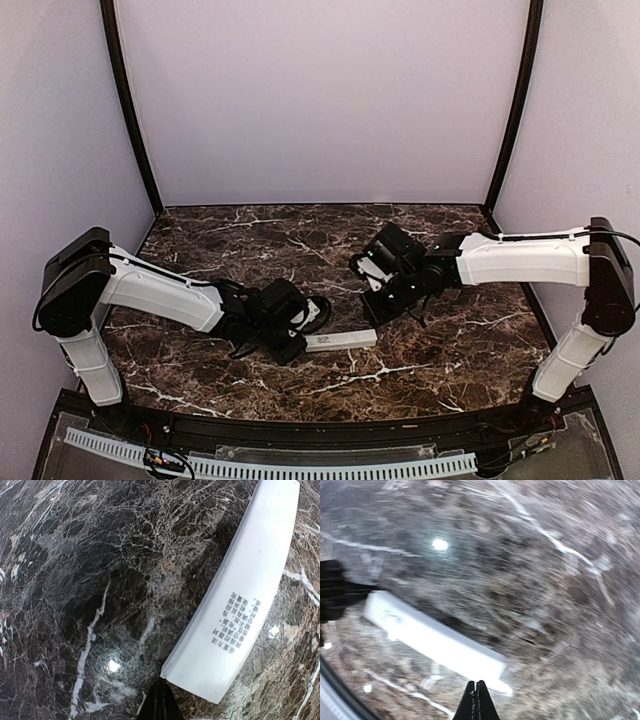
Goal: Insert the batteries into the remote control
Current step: Press the battery cover onto the remote control.
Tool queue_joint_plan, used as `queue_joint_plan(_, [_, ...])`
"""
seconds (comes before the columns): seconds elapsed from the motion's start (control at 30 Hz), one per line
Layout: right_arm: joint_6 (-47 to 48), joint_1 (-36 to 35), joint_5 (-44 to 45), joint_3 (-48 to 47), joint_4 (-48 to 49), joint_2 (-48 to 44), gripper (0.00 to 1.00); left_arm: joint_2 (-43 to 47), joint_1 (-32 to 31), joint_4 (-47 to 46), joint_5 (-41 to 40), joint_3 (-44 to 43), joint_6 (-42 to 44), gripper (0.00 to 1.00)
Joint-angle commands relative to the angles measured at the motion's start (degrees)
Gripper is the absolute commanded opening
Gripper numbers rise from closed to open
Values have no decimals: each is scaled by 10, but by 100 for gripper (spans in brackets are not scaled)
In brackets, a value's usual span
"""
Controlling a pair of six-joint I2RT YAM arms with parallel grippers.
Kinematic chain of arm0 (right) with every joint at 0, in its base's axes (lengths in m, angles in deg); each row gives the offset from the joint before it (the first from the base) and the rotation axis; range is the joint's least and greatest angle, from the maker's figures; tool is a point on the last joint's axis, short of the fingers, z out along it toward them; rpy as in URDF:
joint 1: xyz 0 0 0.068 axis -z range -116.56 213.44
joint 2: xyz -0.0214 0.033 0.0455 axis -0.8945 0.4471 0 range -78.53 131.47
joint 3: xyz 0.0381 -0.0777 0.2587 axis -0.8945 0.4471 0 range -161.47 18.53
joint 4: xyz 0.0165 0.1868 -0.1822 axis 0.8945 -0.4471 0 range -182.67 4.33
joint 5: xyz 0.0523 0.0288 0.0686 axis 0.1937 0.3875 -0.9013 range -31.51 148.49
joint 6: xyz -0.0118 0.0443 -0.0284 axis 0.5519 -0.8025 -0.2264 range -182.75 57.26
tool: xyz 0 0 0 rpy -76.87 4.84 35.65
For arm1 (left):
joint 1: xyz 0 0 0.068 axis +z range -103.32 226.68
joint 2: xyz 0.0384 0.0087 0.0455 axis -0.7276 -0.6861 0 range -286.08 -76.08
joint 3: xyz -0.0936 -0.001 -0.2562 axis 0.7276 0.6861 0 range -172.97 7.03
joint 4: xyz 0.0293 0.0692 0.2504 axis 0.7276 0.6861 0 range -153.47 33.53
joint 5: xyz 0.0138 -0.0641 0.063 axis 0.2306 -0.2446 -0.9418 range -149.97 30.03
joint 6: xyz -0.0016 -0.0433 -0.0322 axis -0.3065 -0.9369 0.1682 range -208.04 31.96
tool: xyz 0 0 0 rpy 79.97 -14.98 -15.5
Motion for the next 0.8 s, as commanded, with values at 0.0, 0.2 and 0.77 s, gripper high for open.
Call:
queue_joint_plan(0.0, [31,-14,-140,28,126,9,0,19,-2,4,-3,12,7,3])
queue_joint_plan(0.2, [30,-18,-184,29,180,54,0,18,-2,3,-4,13,6,4])
queue_joint_plan(0.77, [27,-31,-220,15,240,104,0,14,-2,1,-2,15,2,3])
